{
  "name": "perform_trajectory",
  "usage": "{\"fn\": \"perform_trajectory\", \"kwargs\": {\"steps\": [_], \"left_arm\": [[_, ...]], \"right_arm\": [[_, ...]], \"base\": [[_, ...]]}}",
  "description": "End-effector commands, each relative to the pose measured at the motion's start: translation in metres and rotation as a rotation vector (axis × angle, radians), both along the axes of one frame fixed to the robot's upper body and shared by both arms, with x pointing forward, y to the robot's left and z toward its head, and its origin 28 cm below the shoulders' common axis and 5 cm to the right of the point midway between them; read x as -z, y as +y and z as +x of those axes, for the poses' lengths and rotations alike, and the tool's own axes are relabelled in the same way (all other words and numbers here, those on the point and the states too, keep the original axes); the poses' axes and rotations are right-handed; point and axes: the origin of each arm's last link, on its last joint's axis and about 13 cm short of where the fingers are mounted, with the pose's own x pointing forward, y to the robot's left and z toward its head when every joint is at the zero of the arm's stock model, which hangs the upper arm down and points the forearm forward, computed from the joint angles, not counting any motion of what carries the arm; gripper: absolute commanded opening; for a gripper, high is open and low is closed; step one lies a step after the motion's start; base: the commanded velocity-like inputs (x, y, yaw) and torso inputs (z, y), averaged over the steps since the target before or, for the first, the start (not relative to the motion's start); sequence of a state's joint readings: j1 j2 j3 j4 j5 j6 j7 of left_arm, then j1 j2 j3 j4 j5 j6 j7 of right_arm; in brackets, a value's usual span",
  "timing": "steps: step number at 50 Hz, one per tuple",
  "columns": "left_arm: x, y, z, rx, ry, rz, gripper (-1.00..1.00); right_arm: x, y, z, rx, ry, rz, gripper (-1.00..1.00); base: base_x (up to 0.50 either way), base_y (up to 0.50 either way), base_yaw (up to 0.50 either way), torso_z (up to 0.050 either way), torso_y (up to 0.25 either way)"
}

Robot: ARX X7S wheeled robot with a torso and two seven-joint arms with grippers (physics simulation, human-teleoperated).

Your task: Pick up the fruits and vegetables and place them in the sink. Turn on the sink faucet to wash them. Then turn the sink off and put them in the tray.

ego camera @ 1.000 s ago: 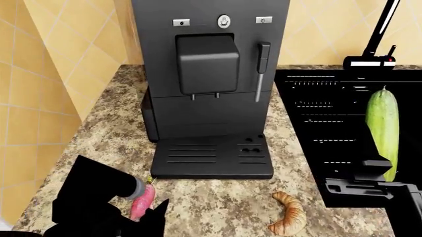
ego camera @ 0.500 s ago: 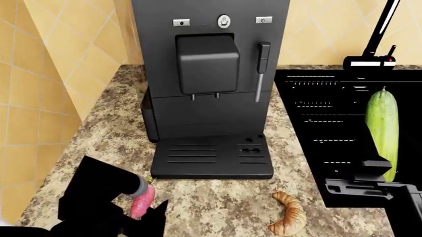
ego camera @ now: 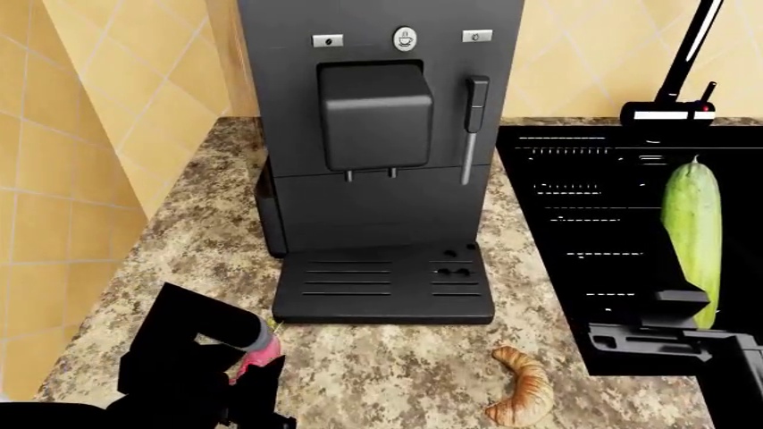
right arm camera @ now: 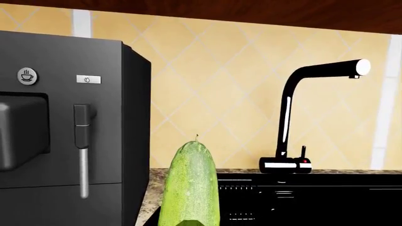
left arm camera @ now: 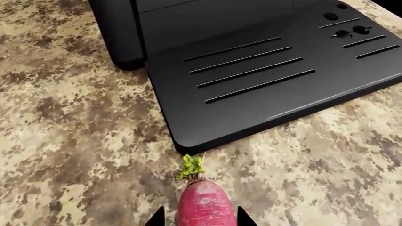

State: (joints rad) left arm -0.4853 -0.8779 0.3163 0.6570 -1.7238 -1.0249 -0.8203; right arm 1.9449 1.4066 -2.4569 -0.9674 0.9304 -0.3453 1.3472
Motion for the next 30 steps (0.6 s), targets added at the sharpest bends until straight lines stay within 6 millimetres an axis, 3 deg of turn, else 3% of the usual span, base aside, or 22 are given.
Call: {"fn": "perform_trajectory", "kwargs": {"steps": [1, 15, 30], "left_arm": [[0.002, 0.000, 0.000, -0.002, 0.002, 0.008, -1.00], [0.003, 0.000, -0.005, -0.012, -0.013, 0.036, -1.00], [-0.023, 0.001, -0.041, -0.006, -0.172, -0.029, -1.00]], "right_arm": [[-0.002, 0.000, 0.000, -0.001, -0.022, -0.004, -1.00], [-0.001, 0.000, 0.000, 0.000, -0.024, 0.001, -1.00], [-0.005, 0.000, -0.007, -0.013, -0.026, -0.010, -1.00]], "base": [[0.00, 0.00, 0.00, 0.000, 0.000], [0.00, 0.00, 0.00, 0.000, 0.000], [0.00, 0.00, 0.00, 0.000, 0.000]]}}
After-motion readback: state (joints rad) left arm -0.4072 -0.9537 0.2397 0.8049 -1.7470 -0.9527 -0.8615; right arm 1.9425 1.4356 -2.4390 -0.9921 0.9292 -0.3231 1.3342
